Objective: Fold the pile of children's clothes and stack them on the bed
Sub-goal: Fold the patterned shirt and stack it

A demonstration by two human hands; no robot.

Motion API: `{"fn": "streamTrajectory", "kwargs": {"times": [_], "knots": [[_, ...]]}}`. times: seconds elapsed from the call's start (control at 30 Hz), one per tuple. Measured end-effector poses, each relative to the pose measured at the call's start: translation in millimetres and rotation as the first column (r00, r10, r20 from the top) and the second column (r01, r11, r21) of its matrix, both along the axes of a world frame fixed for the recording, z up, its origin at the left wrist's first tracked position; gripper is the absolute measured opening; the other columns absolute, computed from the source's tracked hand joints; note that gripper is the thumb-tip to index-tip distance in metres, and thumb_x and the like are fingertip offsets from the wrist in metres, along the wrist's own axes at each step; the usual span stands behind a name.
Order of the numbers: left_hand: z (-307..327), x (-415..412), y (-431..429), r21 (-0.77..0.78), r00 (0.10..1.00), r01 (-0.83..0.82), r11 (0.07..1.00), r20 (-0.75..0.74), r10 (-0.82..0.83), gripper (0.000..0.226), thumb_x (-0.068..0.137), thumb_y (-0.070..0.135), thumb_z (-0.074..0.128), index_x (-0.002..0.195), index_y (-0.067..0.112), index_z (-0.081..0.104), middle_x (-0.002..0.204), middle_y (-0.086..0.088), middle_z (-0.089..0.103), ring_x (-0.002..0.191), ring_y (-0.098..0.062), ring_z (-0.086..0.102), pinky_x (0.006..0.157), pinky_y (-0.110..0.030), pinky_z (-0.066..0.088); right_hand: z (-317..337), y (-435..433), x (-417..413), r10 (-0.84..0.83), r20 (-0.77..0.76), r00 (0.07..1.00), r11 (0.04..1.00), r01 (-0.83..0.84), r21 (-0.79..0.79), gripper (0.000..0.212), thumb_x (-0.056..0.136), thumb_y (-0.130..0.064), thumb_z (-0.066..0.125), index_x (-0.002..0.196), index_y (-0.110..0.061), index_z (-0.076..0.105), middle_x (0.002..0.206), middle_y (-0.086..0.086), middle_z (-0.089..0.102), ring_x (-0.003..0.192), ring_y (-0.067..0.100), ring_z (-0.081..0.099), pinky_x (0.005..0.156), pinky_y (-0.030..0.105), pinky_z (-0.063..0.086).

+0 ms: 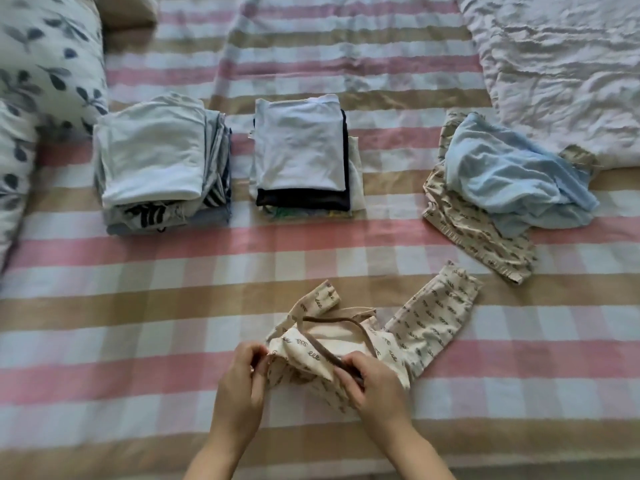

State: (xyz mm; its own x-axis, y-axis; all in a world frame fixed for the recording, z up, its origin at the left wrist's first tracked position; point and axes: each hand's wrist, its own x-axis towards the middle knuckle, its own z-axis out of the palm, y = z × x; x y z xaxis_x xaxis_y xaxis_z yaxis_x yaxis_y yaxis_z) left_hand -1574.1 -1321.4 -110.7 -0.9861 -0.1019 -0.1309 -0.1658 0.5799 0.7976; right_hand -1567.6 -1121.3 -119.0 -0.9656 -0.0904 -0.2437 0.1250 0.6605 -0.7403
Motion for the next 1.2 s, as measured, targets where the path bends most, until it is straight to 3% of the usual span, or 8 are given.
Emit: {"fn": "streamTrajectory", "kwargs": {"times": [0.1,0.23,0.4,0.53,0.73,0.97,1.1,1.2], "knots": [[-32,17,-7,-0.075,0.982,0.074,0.994,0.177,-0.060,0.024,0.086,-0.004,0.054,0.082,0.019,0.048,0.079,0.000,0.054,0.072,-0.018,0.051,0.061,-0.017,0.036,-24,-6,10,0.116,0.134,0.984,0.972,-0.141,0.187,0.018,0.092,-0.032,0.051,0.095,-0.016,0.060,0.091,-0.001,0.062,0.087,0.016,0.054,0.070,0.027,0.036],[-46,22,-9,-0.039,0.936,0.115,0.993,0.340,-0.095,0.018,0.082,-0.002,0.056,0.080,0.015,0.050,0.082,-0.003,0.057,0.078,-0.021,0.050,0.062,-0.021,0.035,-23,4,9,0.214,0.160,0.964,0.967,-0.233,0.105,0.019,0.091,-0.032,0.053,0.100,-0.017,0.063,0.097,-0.003,0.063,0.096,0.015,0.053,0.075,0.026,0.036],[-33,14,-5,0.128,0.958,-0.180,0.975,0.248,0.144,0.011,0.092,0.015,0.054,0.084,0.021,0.059,0.076,0.004,0.063,0.067,0.000,0.055,0.057,-0.011,0.039,-11,39,-8,-0.122,-0.088,0.989,0.988,0.130,0.086,0.019,0.091,-0.020,0.053,0.100,-0.012,0.068,0.095,0.001,0.065,0.093,0.017,0.056,0.079,0.023,0.040],[-38,4,1,0.143,0.935,-0.064,0.988,0.354,0.009,0.014,0.084,0.013,0.065,0.095,0.022,0.062,0.090,0.010,0.063,0.083,-0.005,0.058,0.070,-0.020,0.044,-32,58,-30,-0.106,0.236,0.966,0.976,0.056,0.209,0.035,0.091,-0.022,0.056,0.125,-0.014,0.054,0.120,0.001,0.055,0.115,0.018,0.047,0.099,0.031,0.036],[-37,4,4,0.166,0.947,-0.119,0.979,0.314,0.062,0.016,0.086,0.012,0.062,0.070,0.010,0.061,0.059,0.005,0.055,0.056,-0.011,0.047,0.054,-0.024,0.038,-32,59,-34,-0.145,0.187,0.972,0.989,0.141,0.036,0.009,0.087,-0.023,0.063,0.078,-0.023,0.061,0.069,-0.011,0.059,0.065,0.010,0.052,0.055,0.019,0.035],[43,-27,-17,0.460,0.983,-0.183,0.869,0.089,0.160,0.019,0.093,0.014,0.050,0.075,0.014,0.058,0.064,0.008,0.065,0.061,-0.005,0.059,0.055,-0.019,0.050,46,63,-64,-0.280,-0.115,0.953,0.945,0.252,-0.208,0.017,0.090,-0.020,0.058,0.075,-0.025,0.063,0.070,-0.009,0.064,0.066,0.006,0.059,0.061,0.021,0.046],[54,-51,-30,0.206,0.998,-0.054,0.977,-0.018,0.059,0.023,0.092,0.013,0.055,0.070,0.020,0.058,0.063,0.011,0.062,0.059,0.002,0.054,0.053,-0.008,0.040,54,65,-95,-0.248,-0.072,0.966,0.969,0.248,-0.009,0.023,0.089,-0.025,0.059,0.066,-0.027,0.060,0.062,-0.014,0.061,0.060,0.001,0.055,0.052,0.016,0.039],[23,-62,-34,-0.045,0.996,0.004,0.999,0.086,-0.001,0.022,0.091,0.016,0.055,0.070,0.012,0.056,0.062,0.002,0.056,0.062,-0.015,0.050,0.053,-0.019,0.035,27,61,-109,-0.195,0.063,0.979,0.965,0.180,0.190,0.017,0.090,-0.029,0.058,0.075,-0.024,0.065,0.067,-0.009,0.063,0.061,0.006,0.054,0.050,0.021,0.035]]}}
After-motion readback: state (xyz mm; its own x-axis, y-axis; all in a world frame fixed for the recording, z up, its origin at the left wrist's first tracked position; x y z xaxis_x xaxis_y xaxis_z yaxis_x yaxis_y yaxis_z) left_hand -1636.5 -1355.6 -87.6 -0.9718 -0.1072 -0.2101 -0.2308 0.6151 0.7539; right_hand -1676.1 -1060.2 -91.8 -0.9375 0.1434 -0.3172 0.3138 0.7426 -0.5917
